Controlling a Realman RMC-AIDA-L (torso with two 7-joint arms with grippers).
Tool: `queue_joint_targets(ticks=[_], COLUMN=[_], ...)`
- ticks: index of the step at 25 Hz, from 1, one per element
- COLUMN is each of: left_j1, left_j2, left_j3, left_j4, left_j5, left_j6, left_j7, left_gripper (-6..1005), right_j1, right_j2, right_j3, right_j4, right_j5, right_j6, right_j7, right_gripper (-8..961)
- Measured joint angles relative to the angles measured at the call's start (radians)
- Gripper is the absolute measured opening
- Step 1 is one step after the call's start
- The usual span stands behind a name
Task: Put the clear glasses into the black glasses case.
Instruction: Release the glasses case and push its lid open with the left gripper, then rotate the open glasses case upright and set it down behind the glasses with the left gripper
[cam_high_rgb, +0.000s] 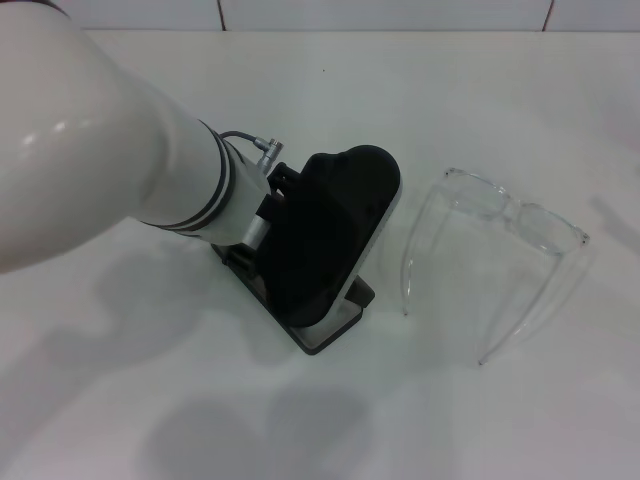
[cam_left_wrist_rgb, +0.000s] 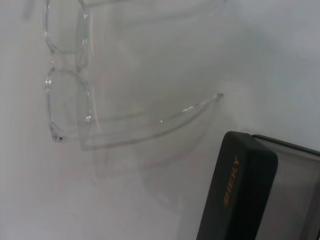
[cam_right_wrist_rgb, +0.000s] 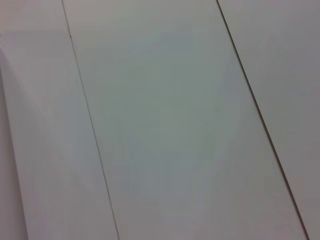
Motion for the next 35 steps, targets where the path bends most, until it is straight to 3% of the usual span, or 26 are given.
queue_joint_targets(ticks=[24,29,35], left_j1=[-0.024,-0.025,-0.02], left_j2=[-0.007,-0.01,-0.019], left_j3=[0.041,0.04,0.013], left_j4=[-0.039,-0.026,0.001], left_j5=[0.002,0.002,0.001], left_j6=[-0.004,0.001,-0.001], left_j7=[-0.022,-0.037,-0.097], left_gripper=[475,265,207], right_j1=[-0.02,-0.024,-0.027], right_j2=[0.0,0.0,0.002], right_j3=[0.011,0.011,0.011], right_j4=[0.003,0.003,0.003], right_j5=[0.001,0.001,0.001], right_j6=[-0.006,-0.006,-0.006], right_j7=[0.0,0.0,0.0], right_gripper=[868,869,869])
